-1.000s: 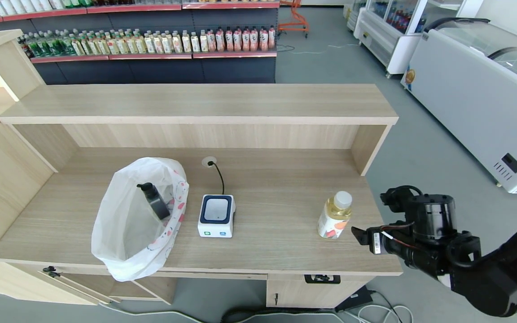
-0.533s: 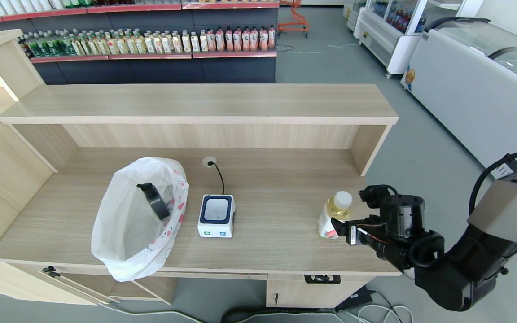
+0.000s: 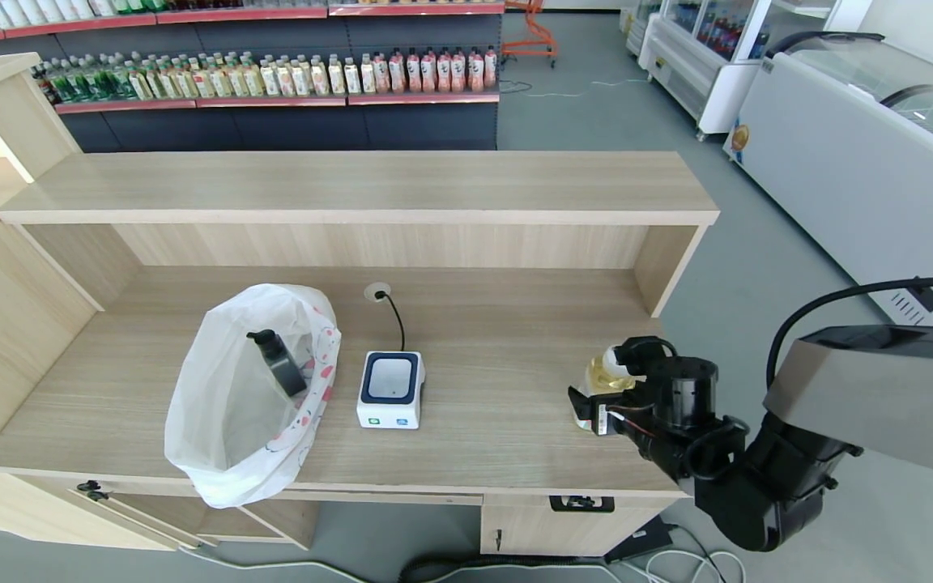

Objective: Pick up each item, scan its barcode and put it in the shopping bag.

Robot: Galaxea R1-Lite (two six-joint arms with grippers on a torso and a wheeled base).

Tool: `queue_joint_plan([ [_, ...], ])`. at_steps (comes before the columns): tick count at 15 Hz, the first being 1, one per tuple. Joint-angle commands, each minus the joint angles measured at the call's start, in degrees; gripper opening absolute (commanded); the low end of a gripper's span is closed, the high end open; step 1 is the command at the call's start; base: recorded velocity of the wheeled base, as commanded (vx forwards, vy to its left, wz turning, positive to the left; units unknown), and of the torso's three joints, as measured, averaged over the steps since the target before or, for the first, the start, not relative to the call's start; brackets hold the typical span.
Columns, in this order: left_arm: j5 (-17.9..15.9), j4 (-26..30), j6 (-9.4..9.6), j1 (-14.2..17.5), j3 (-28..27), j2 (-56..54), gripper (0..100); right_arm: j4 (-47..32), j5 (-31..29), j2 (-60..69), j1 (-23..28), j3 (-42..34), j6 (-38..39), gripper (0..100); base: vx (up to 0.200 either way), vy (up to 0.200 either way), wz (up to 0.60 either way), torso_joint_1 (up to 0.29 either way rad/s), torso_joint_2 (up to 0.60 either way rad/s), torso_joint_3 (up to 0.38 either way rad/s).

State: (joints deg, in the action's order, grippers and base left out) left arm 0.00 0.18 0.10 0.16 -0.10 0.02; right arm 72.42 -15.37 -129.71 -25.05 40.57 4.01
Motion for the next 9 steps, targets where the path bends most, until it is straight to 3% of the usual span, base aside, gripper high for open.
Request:
queue_joint_plan([
  [1,0.0,0.0,-0.01,0.0,0.0,0.0,100,0.2,-0.4,-2.8,-1.1,3.3,-0.1,100,0.000,0.000,0.00,0.000,0.00,0.000],
  [9,0.0,0.0,-0.01,0.0,0.0,0.0,100,0.3,-2.4,-9.8,-1.8,12.6,-2.2,100,0.000,0.000,0.00,0.000,0.00,0.000],
])
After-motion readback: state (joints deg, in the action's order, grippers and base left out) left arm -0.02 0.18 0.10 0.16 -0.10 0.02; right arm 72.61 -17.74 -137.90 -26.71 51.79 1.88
